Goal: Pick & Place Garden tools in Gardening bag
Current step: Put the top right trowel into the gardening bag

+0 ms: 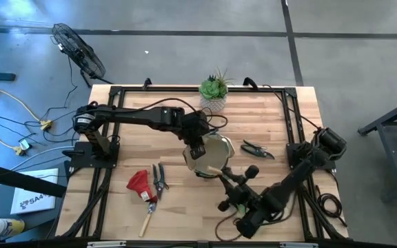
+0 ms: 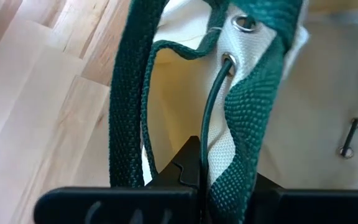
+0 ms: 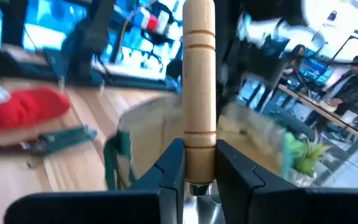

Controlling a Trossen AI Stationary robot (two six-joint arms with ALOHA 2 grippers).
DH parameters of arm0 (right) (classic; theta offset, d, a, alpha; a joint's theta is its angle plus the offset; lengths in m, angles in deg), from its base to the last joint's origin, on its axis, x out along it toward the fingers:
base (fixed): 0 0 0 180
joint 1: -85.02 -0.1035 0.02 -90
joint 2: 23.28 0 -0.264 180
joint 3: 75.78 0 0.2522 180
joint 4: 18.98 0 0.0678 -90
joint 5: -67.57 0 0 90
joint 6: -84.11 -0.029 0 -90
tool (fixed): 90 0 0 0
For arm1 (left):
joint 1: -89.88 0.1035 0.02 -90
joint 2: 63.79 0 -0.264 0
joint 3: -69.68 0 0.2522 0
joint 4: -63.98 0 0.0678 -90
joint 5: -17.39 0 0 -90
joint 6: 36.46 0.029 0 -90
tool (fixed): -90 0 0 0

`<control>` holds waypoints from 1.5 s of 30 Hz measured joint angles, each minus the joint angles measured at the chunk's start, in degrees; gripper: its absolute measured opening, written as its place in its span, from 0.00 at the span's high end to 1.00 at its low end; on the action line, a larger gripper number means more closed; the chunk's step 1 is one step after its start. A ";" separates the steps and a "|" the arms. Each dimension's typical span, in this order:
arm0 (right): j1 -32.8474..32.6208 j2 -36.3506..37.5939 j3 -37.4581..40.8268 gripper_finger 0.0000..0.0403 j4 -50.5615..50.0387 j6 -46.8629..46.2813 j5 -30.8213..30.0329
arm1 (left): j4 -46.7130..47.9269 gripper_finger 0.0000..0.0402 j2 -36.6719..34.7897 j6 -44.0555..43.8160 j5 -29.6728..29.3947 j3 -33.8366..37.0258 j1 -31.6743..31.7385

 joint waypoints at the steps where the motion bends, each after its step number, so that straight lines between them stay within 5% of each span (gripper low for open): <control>1: -0.73 0.81 0.00 0.87 0.12 0.54 -0.95 | -0.03 1.00 0.00 0.00 0.02 0.00 0.00; 13: -2.16 3.73 -0.07 0.87 18.04 15.98 0.31 | -1.78 1.00 0.00 -0.92 0.13 0.00 0.02; 19: -1.30 3.71 -0.07 0.87 31.08 27.81 7.94 | -2.26 1.00 0.00 -1.71 0.13 0.00 0.02; 30: -0.28 3.69 5.58 0.87 39.00 30.49 7.47 | -2.86 1.00 0.00 -1.75 1.29 0.00 0.02; 34: -0.41 3.67 9.21 0.87 49.35 36.97 7.16 | -2.79 1.00 0.00 -1.75 1.29 0.00 0.02; 42: 2.33 3.65 19.69 0.87 83.03 56.20 16.12 | -2.70 1.00 0.00 -2.58 1.34 0.00 0.02; 45: 3.49 3.67 21.85 0.87 86.65 59.92 16.78 | -2.68 1.00 0.00 -2.92 1.72 0.00 0.02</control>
